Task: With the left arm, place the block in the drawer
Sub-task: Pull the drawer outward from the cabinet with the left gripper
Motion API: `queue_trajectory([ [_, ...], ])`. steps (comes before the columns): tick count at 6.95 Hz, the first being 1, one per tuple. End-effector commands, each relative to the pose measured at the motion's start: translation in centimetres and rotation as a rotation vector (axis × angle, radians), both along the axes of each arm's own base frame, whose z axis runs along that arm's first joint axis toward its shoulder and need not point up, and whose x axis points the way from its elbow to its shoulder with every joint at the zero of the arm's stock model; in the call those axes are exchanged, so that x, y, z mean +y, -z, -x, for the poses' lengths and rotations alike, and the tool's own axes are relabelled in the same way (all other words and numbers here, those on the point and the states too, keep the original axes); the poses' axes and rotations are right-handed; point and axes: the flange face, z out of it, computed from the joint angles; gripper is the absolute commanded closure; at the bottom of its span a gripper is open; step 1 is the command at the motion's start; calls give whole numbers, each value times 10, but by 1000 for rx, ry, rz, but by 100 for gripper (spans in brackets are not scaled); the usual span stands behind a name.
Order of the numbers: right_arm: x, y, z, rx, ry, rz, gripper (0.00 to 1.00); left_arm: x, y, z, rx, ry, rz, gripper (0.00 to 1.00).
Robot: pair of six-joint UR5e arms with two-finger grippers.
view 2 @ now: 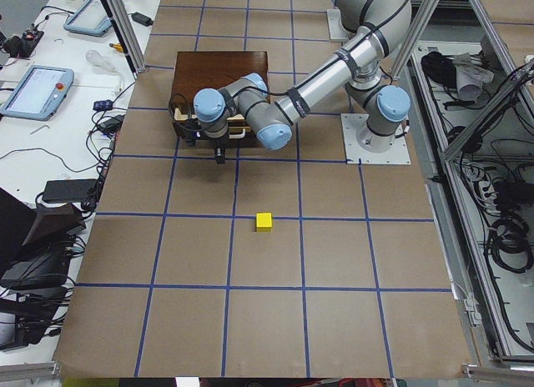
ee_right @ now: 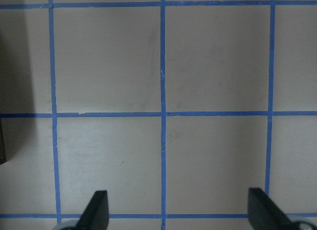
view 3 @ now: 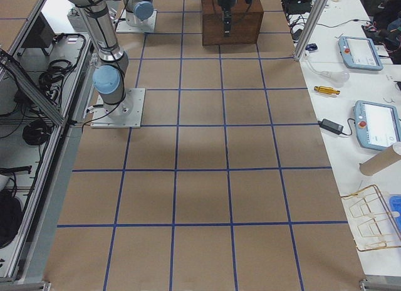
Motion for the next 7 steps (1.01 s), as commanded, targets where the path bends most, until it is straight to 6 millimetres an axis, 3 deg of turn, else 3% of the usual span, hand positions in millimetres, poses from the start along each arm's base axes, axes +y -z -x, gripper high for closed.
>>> queue_trajectory([
  [1,0,0,0,0,1,0,0,8,2,-24,-1,13,9,0],
  [3,0,0,0,0,1,0,0,14,2,-42,3,-16,11,0],
  [7,0,-1,0,0,-1,1,0,15,1,-44,4,-23,11,0],
])
